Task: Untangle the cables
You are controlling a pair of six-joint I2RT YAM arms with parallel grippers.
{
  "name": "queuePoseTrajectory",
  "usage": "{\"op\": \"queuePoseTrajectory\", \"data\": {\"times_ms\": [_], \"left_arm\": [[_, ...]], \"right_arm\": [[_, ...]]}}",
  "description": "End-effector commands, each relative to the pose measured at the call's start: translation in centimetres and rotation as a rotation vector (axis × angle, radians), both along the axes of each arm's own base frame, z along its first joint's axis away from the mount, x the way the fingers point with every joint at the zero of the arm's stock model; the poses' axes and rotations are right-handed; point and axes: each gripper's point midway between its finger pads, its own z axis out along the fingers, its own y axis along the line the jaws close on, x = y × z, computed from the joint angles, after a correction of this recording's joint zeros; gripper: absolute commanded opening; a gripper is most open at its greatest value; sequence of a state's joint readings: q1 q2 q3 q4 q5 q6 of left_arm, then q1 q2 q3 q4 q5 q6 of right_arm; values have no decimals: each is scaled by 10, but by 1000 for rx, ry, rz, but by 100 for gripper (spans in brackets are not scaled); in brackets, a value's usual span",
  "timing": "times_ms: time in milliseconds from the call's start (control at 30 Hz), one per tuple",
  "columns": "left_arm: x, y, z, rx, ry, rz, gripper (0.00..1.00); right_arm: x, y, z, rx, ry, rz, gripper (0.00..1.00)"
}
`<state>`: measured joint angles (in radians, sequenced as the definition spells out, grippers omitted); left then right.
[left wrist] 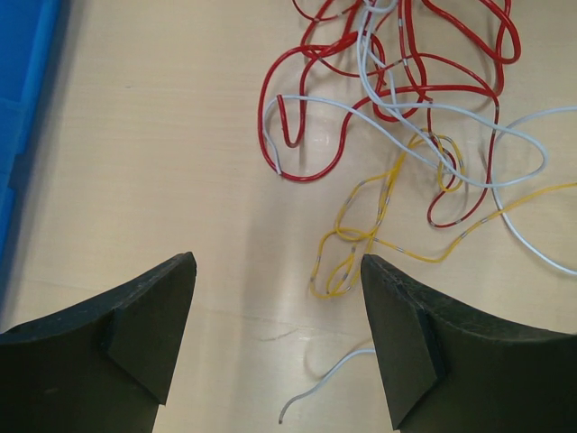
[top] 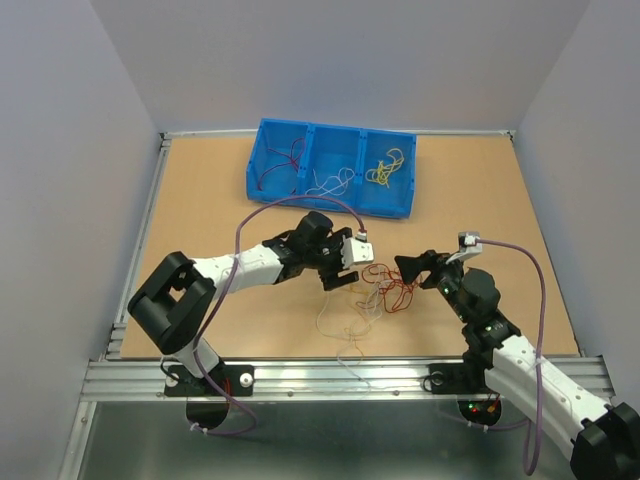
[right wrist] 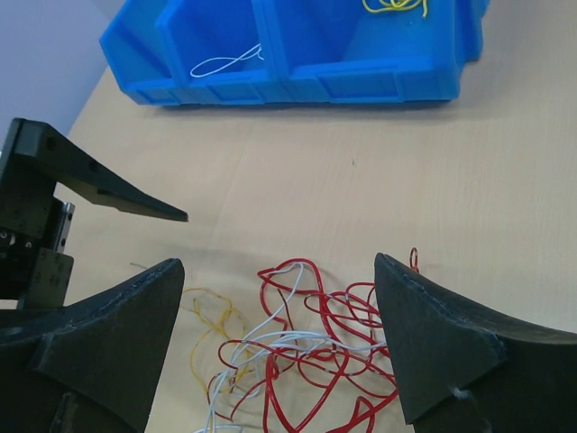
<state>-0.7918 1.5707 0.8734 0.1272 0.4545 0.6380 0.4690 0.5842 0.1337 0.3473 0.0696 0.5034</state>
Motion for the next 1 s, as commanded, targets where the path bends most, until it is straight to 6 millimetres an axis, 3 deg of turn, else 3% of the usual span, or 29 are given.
{"op": "queuePoseTrajectory", "data": {"times_ms": [0,233,333,367,467,567,700,833,967], "left_arm": [[3,-10,8,13,-31,-32,84],[-12,-13,-20,100,27,-102,76],[-14,-13,-25,127,44,-112,52],[-13,-14,-24,129,43,-112,32],[-12,-14,-22,129,37,-108,0],[-12,-15,2,77,-7,-108,0],[-25,-13,37,-18,-36,-125,0],[-35,-12,79,-104,-66,-138,0],[-44,-7,107,-164,-93,-146,0]], "right_arm": [[-3,5,6,35,-35,26,91],[-4,6,5,38,-37,32,91],[-5,7,4,40,-36,36,91],[-5,7,3,40,-33,38,91],[-6,7,5,44,-41,44,91],[-7,10,5,43,-46,60,91],[-25,35,10,58,-113,245,91],[-54,68,48,88,-257,511,91],[-59,80,62,53,-321,595,90]]}}
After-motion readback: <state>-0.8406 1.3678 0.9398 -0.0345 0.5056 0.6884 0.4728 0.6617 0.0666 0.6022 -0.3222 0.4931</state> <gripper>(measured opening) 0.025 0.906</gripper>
